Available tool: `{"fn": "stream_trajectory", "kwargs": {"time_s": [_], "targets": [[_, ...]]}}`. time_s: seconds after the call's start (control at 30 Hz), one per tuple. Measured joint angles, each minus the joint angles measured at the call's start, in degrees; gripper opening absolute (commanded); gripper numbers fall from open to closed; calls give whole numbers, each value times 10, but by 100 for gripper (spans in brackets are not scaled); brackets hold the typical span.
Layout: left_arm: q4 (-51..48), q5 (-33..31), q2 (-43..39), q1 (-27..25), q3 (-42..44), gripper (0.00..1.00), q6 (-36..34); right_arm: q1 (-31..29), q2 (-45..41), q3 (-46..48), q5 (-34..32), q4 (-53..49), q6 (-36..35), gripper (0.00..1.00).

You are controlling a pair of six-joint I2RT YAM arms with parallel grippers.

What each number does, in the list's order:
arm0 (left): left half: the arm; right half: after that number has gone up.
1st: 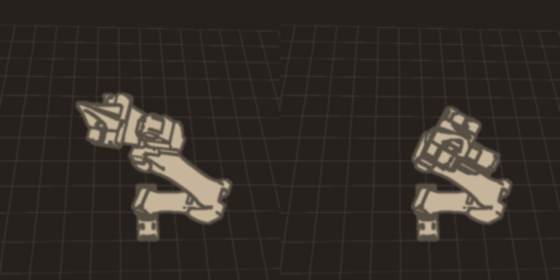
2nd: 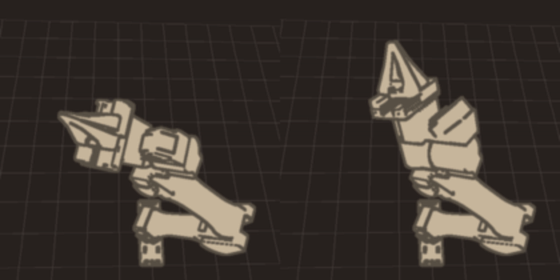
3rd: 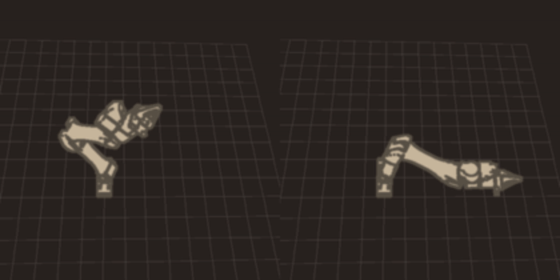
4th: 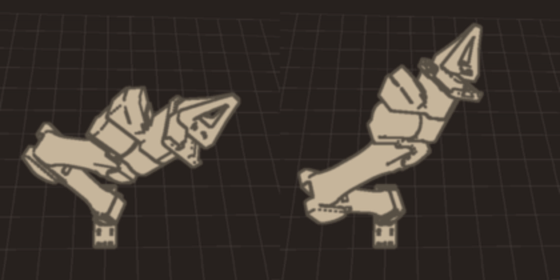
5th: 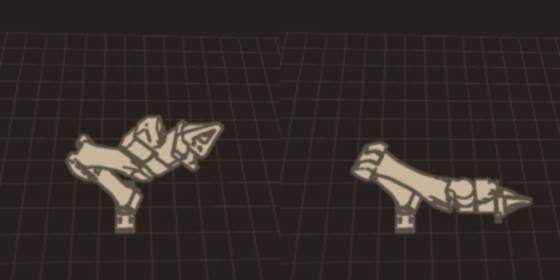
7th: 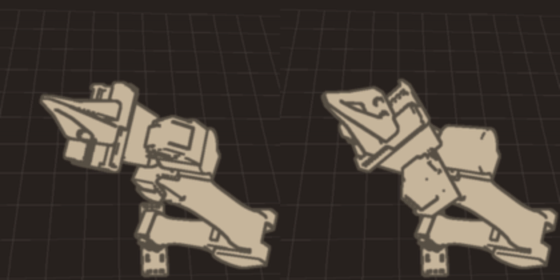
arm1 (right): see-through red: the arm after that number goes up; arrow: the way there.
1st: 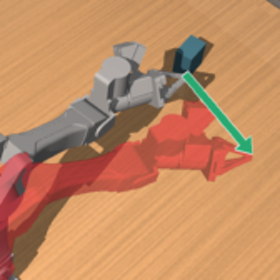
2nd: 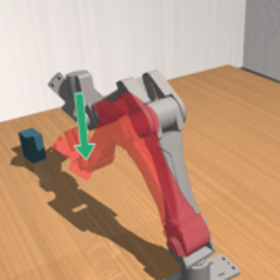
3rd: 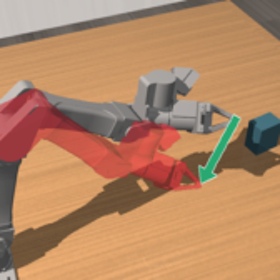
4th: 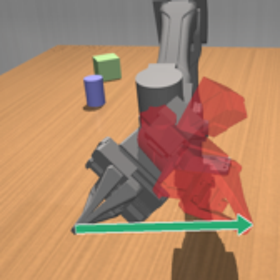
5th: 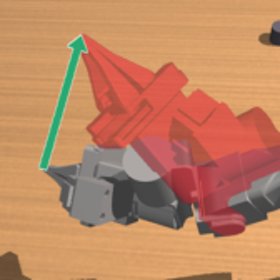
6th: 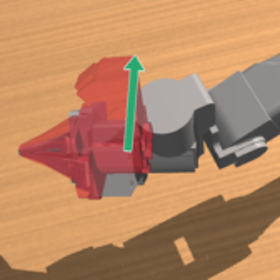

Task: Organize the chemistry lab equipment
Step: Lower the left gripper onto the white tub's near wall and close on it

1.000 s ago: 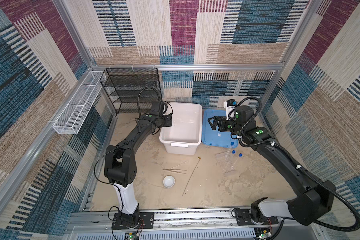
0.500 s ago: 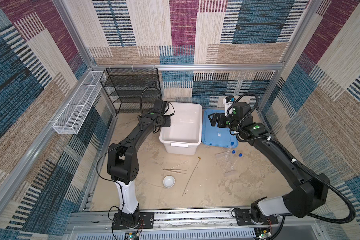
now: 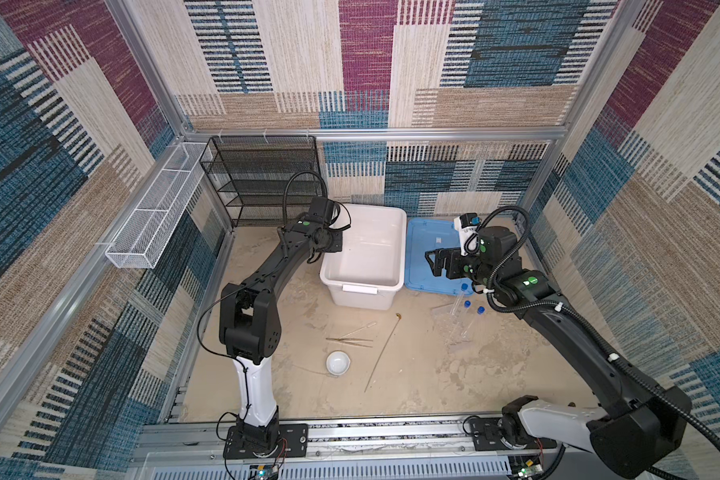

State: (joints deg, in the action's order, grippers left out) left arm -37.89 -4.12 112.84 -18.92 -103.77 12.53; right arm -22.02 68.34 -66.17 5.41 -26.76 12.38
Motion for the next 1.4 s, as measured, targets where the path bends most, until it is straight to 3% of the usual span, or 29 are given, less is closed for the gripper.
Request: {"fn": "stream_trajectory", "kwargs": {"time_s": [0.07, 0.4, 1.0, 1.2, 1.4], "targets": [[-7, -7, -5, -4, 3, 6, 3, 0, -13, 12, 9, 0, -2, 99], [-34, -65, -62, -5, 53, 0, 39, 0, -25, 36, 47, 24, -4, 99], [-2, -121, -178, 24, 189, 0, 196, 0, -7, 41, 60, 50, -4, 99], [38, -147, -242, 27, 288, 0, 264, 0, 9, 45, 70, 57, -4, 99], [117, -167, -288, 28, 387, 12, 321, 0, 21, 51, 81, 74, -2, 99]]}}
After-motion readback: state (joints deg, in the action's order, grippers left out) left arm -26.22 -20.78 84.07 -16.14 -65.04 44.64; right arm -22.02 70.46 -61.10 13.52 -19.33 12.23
